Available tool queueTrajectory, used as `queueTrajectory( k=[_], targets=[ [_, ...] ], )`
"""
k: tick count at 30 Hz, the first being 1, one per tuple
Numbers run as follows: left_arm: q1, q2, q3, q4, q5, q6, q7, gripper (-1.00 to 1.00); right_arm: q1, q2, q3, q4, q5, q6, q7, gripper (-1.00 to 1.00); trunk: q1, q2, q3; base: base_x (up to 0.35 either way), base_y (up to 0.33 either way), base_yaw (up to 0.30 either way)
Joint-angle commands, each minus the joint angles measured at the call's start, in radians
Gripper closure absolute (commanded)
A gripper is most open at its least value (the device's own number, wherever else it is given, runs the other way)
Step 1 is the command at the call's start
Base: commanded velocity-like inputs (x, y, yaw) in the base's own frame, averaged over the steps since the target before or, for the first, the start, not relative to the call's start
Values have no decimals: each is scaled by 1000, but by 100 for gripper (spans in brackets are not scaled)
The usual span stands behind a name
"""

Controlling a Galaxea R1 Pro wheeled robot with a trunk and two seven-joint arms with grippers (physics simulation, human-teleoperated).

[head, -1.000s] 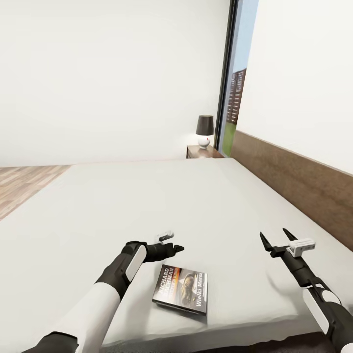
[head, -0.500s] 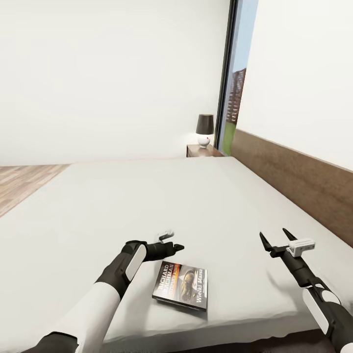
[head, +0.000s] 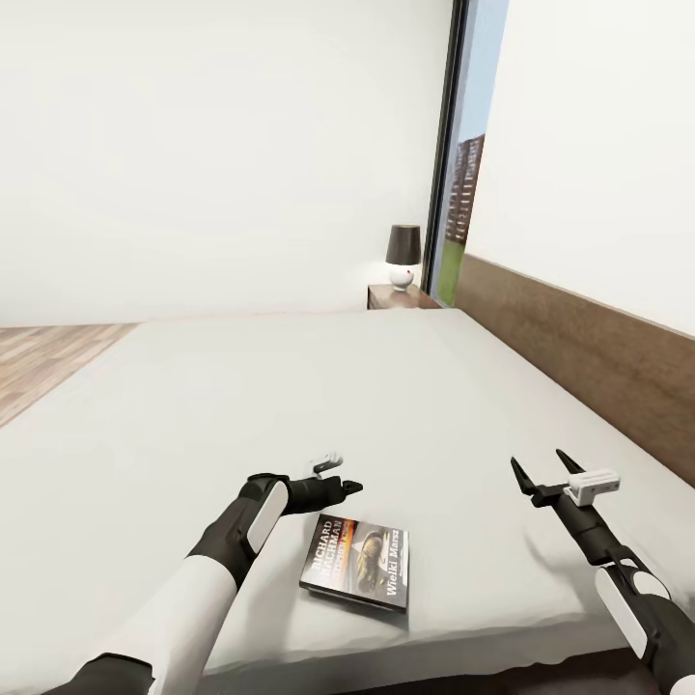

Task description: In the bedroom, move the book from the bed onto either nightstand, and place the two sandals side by side next to the bed.

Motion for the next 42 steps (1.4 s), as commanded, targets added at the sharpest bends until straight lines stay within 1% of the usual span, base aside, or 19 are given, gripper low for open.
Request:
queueTrajectory(
  k=[1, 4, 11, 32, 42],
  targets=[
    [0, 0, -1, 7, 0, 6, 1, -100, -1, 0, -1, 1, -10, 0, 10, -100, 0, 0, -1, 0, 0, 0],
    [0, 0, -1, 7, 0, 6, 1, -100, -1, 0, -1, 1, -10, 0, 10, -100, 0, 0, -1, -81, 0, 0],
    [1, 0, -1, 7, 0, 6, 1, -100, -1, 0, -1, 1, -10, 0, 10, -100, 0, 0, -1, -222, 0, 0],
    [0, 0, -1, 8, 0, 6, 1, -100, -1, 1, -1, 2, -10, 0, 10, -100, 0, 0, -1, -13, 0, 0],
    [1, 0, -1, 9, 0, 6, 1, -100, -1, 1, -1, 2, -10, 0, 10, -100, 0, 0, -1, -153, 0, 0]
  ],
)
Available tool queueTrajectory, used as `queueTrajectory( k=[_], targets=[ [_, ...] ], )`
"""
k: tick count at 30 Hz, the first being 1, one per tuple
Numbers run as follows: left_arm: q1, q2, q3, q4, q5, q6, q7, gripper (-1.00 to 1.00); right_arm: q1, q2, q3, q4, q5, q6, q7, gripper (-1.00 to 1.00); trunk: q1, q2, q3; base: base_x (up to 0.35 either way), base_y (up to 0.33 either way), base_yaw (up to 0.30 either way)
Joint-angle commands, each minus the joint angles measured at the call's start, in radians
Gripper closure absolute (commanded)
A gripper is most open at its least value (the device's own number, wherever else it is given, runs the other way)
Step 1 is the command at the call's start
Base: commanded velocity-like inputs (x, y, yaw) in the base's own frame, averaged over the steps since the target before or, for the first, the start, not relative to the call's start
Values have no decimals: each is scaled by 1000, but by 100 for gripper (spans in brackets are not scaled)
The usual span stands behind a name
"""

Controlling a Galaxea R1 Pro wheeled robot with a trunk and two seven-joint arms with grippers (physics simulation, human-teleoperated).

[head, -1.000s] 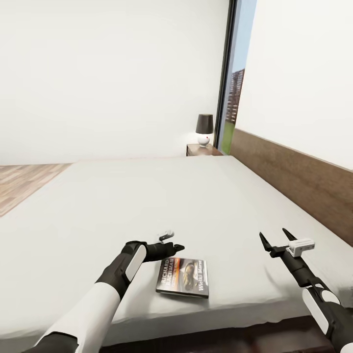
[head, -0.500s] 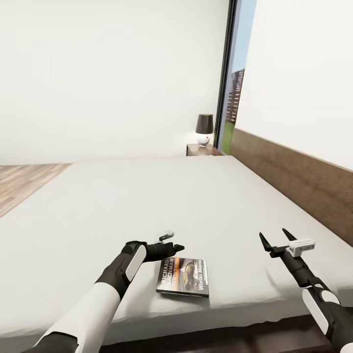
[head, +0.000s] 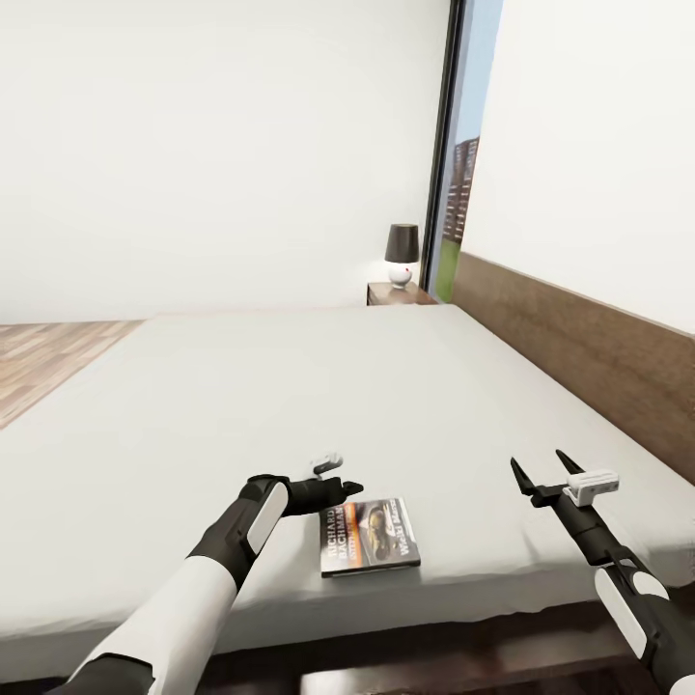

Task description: In the bedroom, move the book from the bed onto either nightstand, and place the two sandals side by side next to the bed.

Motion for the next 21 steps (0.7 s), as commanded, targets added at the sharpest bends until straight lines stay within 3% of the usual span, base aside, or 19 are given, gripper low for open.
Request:
queueTrajectory(
  k=[1, 21],
  targets=[
    [0, 0, -1, 1, -11, 7, 3, -100, -1, 0, -1, 1, -10, 0, 10, -100, 0, 0, -1, -37, 0, 0],
    [0, 0, -1, 1, -11, 7, 3, -100, -1, 0, -1, 2, -10, 0, 10, -100, 0, 0, -1, -3, 0, 0]
  ],
)
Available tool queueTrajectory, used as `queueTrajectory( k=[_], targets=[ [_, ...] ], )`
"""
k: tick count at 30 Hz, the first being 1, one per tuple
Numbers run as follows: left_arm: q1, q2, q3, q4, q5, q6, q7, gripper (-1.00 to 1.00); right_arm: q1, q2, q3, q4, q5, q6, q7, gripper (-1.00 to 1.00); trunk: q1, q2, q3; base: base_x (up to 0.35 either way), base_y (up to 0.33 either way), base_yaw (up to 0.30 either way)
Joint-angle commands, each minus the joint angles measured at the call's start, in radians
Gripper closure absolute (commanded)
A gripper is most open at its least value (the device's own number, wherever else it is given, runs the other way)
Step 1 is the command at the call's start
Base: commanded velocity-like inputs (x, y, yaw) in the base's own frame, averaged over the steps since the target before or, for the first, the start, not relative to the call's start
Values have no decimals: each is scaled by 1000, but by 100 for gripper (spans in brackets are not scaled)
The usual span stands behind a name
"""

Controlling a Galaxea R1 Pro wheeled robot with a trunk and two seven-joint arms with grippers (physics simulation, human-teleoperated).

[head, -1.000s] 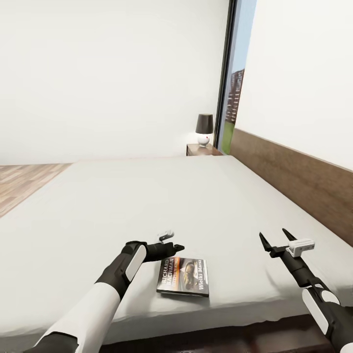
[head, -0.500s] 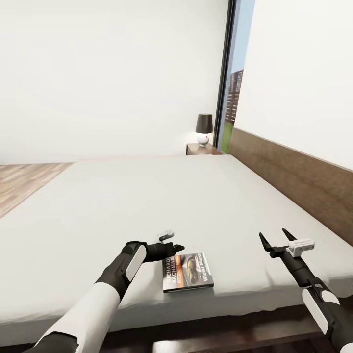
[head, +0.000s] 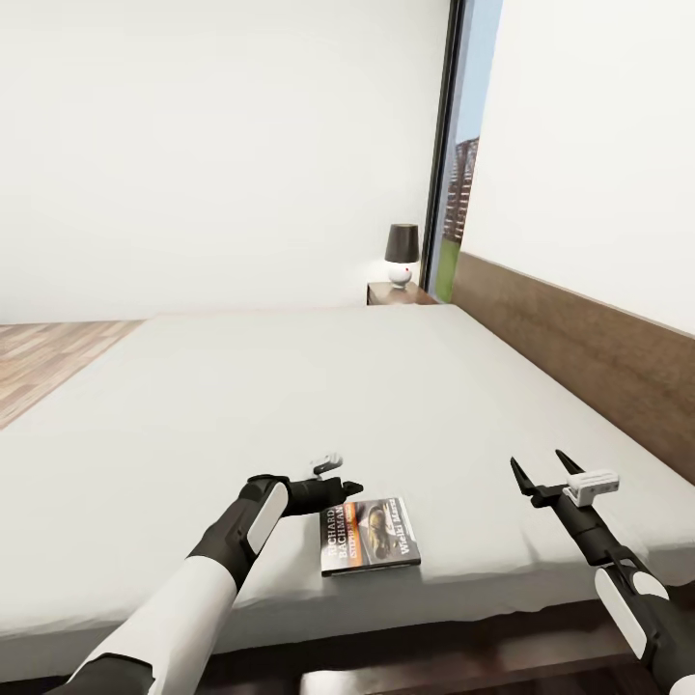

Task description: In the bedroom, move the book from the bed onto either nightstand, and place the two sandals side by side next to the bed.

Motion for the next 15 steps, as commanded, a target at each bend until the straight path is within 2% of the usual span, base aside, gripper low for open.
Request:
queueTrajectory(
  k=[1, 8, 15],
  targets=[
    [0, 0, -1, 1, -10, 8, 3, -100, -1, 0, -1, 1, -10, 0, 10, -100, 0, 0, -1, 0, 0, 0],
    [0, 0, -1, 1, -10, 8, 3, -100, -1, 0, -1, 1, -10, 0, 10, -100, 0, 0, -1, -15, 0, 0],
    [0, 0, -1, 1, -10, 8, 3, -100, -1, 0, -1, 1, -10, 0, 10, -100, 0, 0, -1, -159, 0, 0]
  ],
)
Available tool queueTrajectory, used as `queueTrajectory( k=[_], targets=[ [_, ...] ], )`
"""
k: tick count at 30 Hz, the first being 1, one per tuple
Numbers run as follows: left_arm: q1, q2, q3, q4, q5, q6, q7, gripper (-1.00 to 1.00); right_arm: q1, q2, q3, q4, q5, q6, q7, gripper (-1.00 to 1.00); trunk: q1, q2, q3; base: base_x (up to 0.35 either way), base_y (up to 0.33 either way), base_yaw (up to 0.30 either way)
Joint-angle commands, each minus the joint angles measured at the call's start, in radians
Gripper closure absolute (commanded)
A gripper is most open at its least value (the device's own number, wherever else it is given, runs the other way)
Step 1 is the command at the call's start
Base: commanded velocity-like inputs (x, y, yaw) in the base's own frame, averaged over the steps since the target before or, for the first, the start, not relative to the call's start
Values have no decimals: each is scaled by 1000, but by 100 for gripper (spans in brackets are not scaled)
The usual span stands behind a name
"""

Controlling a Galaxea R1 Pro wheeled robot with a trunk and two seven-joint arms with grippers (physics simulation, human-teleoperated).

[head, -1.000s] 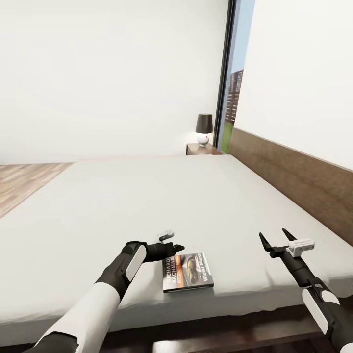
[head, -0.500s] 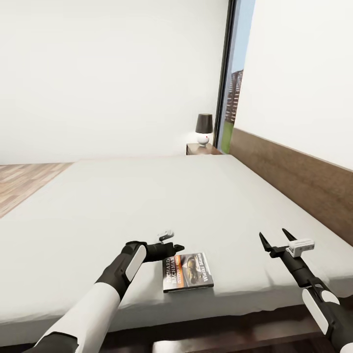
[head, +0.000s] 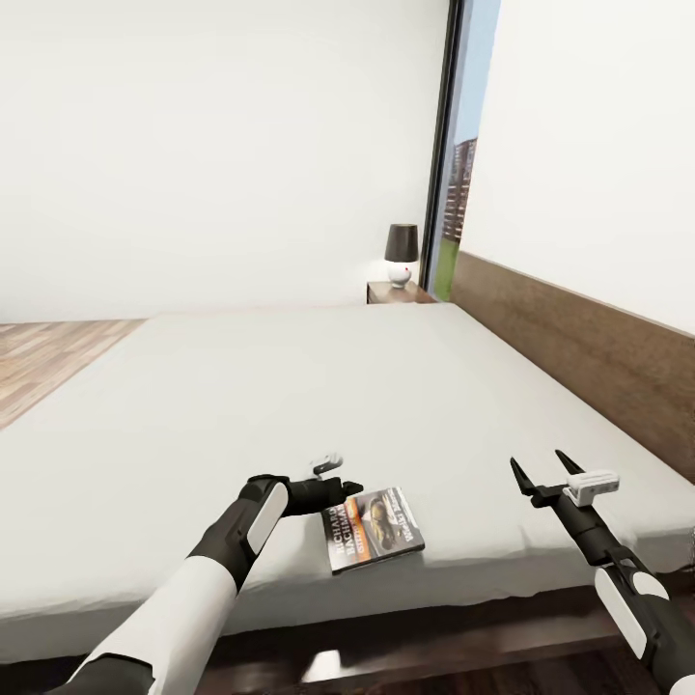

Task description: In the bedroom, move the book from the bed onto either nightstand, and place the two sandals side by side next to the bed.

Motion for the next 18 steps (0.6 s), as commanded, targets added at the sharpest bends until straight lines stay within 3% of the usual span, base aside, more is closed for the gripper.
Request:
queueTrajectory(
  k=[1, 18],
  targets=[
    [0, 0, -1, 1, -11, 8, 3, -100, -1, 0, -1, 1, -10, 0, 10, -100, 0, 0, -1, -44, 0, 0],
    [0, 0, -1, 0, -11, 8, 3, -100, -1, 0, -1, 3, -10, 0, 10, -100, 0, 0, -1, -4, 0, 0]
  ],
)
